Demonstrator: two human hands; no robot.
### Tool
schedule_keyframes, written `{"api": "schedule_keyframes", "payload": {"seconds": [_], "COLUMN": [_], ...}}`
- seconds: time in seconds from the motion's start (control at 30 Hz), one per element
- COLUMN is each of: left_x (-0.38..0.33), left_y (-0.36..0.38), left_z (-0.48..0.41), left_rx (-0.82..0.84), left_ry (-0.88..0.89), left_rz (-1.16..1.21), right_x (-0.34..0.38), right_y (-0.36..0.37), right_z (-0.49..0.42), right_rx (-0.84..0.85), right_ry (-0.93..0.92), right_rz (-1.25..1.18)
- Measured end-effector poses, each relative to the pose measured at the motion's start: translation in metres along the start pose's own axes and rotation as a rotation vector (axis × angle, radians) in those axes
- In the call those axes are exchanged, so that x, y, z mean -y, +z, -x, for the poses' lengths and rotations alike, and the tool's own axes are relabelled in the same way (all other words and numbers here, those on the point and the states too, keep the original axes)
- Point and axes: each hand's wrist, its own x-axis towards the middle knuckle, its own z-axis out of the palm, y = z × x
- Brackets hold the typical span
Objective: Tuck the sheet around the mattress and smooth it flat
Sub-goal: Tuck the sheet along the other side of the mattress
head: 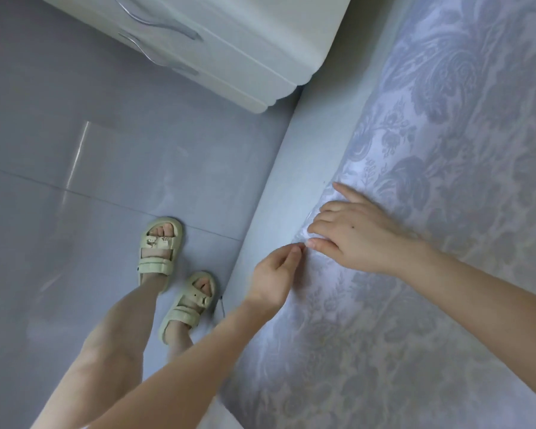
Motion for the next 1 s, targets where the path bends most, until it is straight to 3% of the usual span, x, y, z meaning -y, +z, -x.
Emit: {"api": "schedule_keyframes", "payload": {"seconds": [0.17,0.33,0.67,0.8,0.93,1.0], "left_x": [0.024,0.032,0.045,0.030,0.036,0.042], "left_y": [0.009,0.021,0.040,0.041,0.050,0.048], "left_z": [0.006,0.006,0.005,0.001,-0.005,-0.005], "left_rx": [0.007,-0.104,-0.263,-0.155,0.165,0.227], "left_ry": [-0.039,0.105,0.186,-0.006,-0.233,-0.233], "left_rz": [0.002,-0.072,-0.159,-0.237,0.331,0.355], "right_x": [0.010,0.010,0.008,0.021,0.029,0.032], "right_y": [0.022,0.040,0.041,0.027,0.011,0.007], "right_z": [-0.011,-0.007,0.008,-0.004,-0.007,-0.012], "right_rx": [0.070,0.079,0.042,0.179,0.441,0.550], "right_ry": [-0.056,-0.125,-0.130,-0.069,-0.026,0.021], "right_rz": [0.066,0.075,0.102,0.112,0.219,0.225]}}
